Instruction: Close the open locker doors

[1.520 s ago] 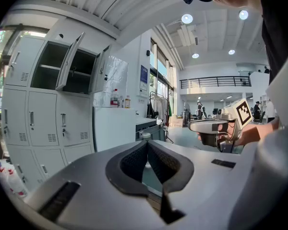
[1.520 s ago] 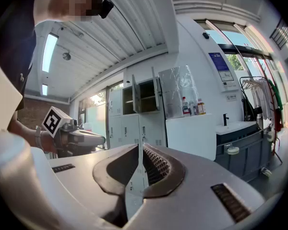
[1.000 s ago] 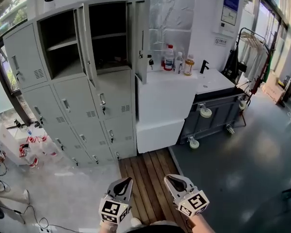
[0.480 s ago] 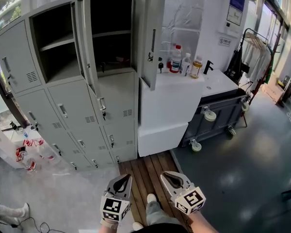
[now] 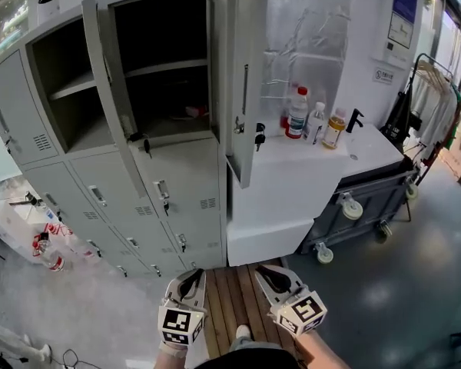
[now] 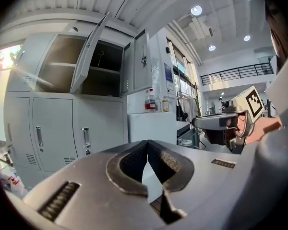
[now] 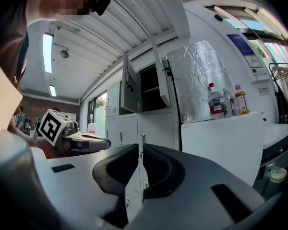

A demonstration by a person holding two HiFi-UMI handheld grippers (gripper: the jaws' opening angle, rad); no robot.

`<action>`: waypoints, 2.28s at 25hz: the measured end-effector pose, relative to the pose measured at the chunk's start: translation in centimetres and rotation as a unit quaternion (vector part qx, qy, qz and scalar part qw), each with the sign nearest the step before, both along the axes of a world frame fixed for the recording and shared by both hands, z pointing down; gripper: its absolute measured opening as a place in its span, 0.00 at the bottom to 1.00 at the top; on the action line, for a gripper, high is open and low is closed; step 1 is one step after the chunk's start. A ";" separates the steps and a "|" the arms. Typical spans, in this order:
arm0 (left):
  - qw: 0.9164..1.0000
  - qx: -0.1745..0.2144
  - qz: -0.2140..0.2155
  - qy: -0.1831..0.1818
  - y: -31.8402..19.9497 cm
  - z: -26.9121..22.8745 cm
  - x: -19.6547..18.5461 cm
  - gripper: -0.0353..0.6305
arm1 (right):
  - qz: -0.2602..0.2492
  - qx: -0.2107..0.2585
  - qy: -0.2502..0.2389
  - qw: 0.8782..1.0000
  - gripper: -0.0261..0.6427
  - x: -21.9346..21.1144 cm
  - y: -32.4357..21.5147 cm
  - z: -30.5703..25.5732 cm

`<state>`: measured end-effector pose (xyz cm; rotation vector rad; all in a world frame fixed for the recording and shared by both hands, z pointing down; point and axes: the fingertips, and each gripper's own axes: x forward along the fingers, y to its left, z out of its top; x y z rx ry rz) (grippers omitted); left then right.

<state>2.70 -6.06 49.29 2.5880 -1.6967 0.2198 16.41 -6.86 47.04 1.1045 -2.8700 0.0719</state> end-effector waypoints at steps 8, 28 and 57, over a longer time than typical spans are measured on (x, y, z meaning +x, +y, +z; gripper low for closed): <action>0.995 0.062 -0.082 -0.008 -6.0 -5.7 -1.9 0.08 | -0.085 0.041 -0.011 0.995 0.12 -2.7 -5.9 -3.8; 0.962 0.154 -0.213 -0.079 -11.3 -17.7 -10.9 0.08 | -0.174 0.054 -0.009 0.983 0.12 -12.1 -8.7 -5.8; 0.938 0.115 -0.314 -0.087 -11.1 -17.8 -29.0 0.08 | -0.182 0.041 0.015 0.982 0.12 -22.9 -7.7 -4.4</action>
